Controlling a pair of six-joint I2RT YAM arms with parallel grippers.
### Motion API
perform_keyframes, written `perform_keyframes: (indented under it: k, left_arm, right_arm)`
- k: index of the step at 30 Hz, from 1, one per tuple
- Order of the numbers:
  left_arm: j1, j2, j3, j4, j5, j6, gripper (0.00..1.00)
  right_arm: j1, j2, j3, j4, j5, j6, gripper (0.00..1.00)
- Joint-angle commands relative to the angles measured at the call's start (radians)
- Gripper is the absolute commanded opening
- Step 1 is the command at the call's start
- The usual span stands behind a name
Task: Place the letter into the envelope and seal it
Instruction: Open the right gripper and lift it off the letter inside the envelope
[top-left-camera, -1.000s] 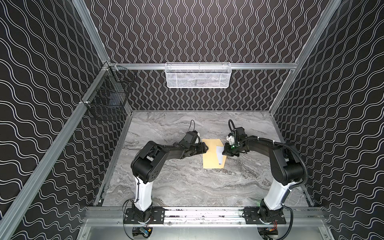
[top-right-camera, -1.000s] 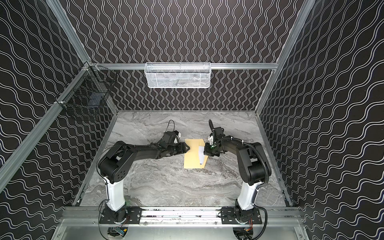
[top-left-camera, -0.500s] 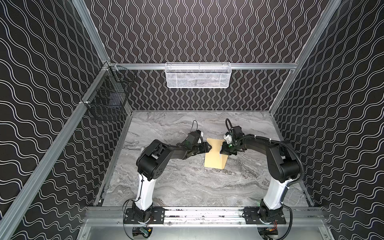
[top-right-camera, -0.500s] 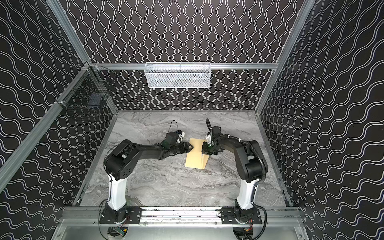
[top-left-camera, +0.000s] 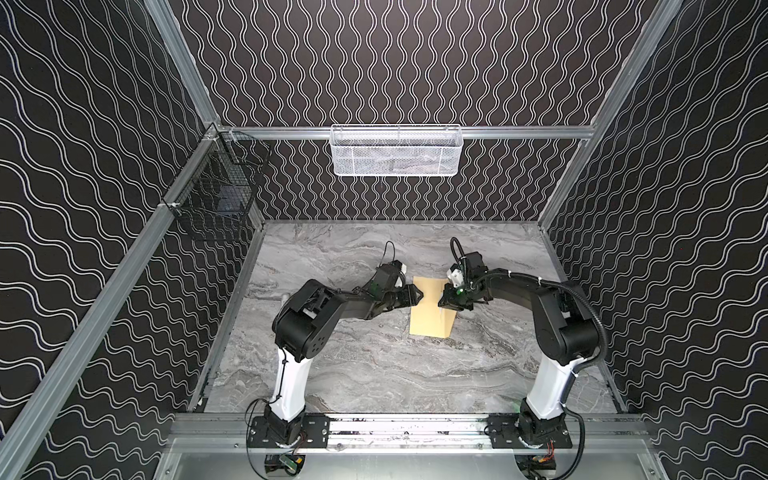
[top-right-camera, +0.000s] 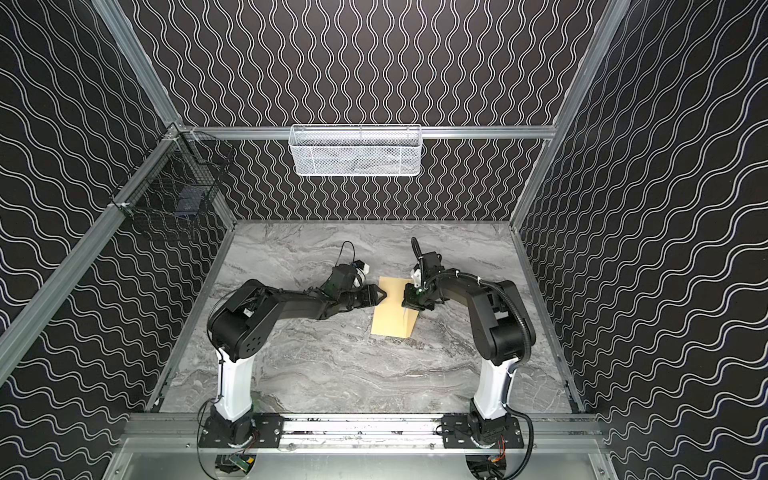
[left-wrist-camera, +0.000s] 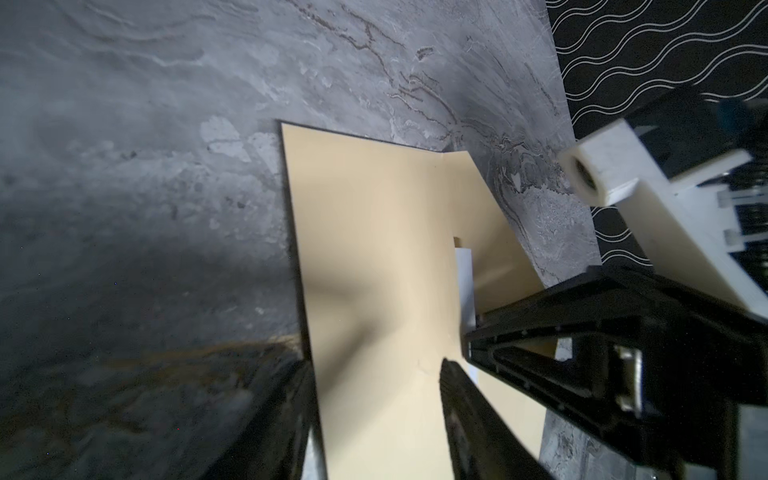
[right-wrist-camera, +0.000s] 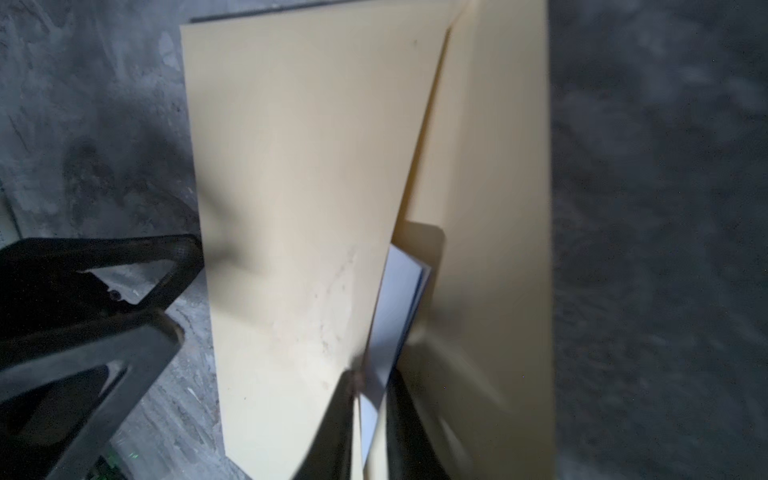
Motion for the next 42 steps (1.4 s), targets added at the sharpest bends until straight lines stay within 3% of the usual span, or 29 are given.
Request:
perform_keyframes:
  k: [1,5,10,12,17,20,25,42]
  left_arm:
    - [-0.004,-0.004,-0.011,-0.135,-0.008,-0.006,0.54]
    - [-0.004,-0.021,-0.017,-0.139,-0.007,-0.002,0.53]
    - [-0.004,-0.029,-0.016,-0.143,-0.007,0.001,0.51]
    - [-0.004,-0.030,-0.015,-0.148,-0.008,0.005,0.51]
    - [-0.004,-0.026,-0.001,-0.152,-0.004,0.005,0.49]
    - [-0.003,-0.020,0.004,-0.147,0.007,0.006,0.48]
    - [-0.004,-0.006,0.016,-0.142,0.018,0.003,0.47]
    - [-0.004,0.031,0.044,-0.154,0.029,0.012,0.40]
  right_arm:
    - [0.001,-0.035,0.000,-0.026,0.061,0.011,0.31]
    - [0.000,-0.057,0.008,-0.057,0.090,0.013,0.38]
    - [-0.001,-0.077,0.007,-0.077,0.136,0.030,0.40]
    - [-0.001,-0.076,0.011,-0.085,0.153,0.034,0.34]
    - [-0.001,-0.023,0.056,-0.117,0.195,0.037,0.06]
    - [-0.001,0.011,0.084,-0.122,0.205,0.039,0.01]
    - [0.001,0.079,0.124,-0.134,0.245,0.047,0.00]
    - [0.069,0.113,0.162,-0.117,0.198,0.066,0.00]
